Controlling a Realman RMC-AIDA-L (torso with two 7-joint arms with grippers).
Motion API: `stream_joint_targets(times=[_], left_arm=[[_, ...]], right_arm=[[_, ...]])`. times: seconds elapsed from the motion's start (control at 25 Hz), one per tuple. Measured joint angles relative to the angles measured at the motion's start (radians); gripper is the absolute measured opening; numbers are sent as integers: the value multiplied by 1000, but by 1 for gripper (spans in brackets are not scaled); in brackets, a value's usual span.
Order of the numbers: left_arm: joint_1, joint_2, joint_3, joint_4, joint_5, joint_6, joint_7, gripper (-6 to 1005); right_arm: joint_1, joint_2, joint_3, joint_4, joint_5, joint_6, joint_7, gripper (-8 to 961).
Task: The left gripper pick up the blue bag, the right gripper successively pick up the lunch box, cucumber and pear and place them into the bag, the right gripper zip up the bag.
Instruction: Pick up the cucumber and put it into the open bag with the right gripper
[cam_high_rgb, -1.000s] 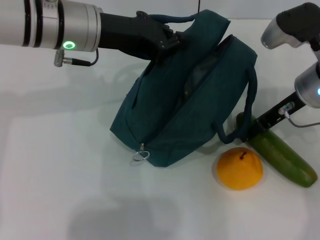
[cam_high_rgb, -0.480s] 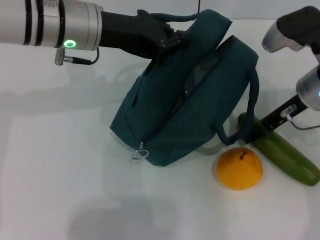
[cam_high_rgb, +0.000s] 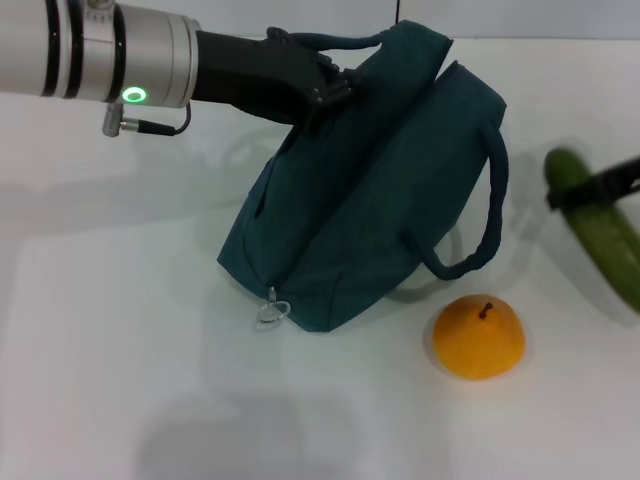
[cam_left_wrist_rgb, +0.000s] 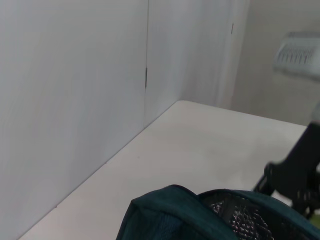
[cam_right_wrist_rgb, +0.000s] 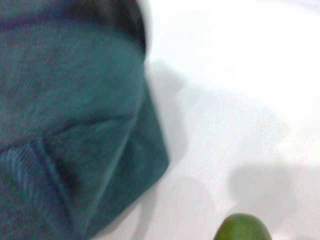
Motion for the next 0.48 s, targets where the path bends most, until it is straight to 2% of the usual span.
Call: stream_joint_targets(times=[0.24, 0.48], left_arm=[[16, -1, -7, 2, -1, -23, 12, 43], [27, -2, -10, 46, -9, -26, 21, 43]], right_arm=[[-138, 1, 76, -75, 218, 102, -135, 618], [-175, 3, 182, -46, 467, 122, -334, 622]])
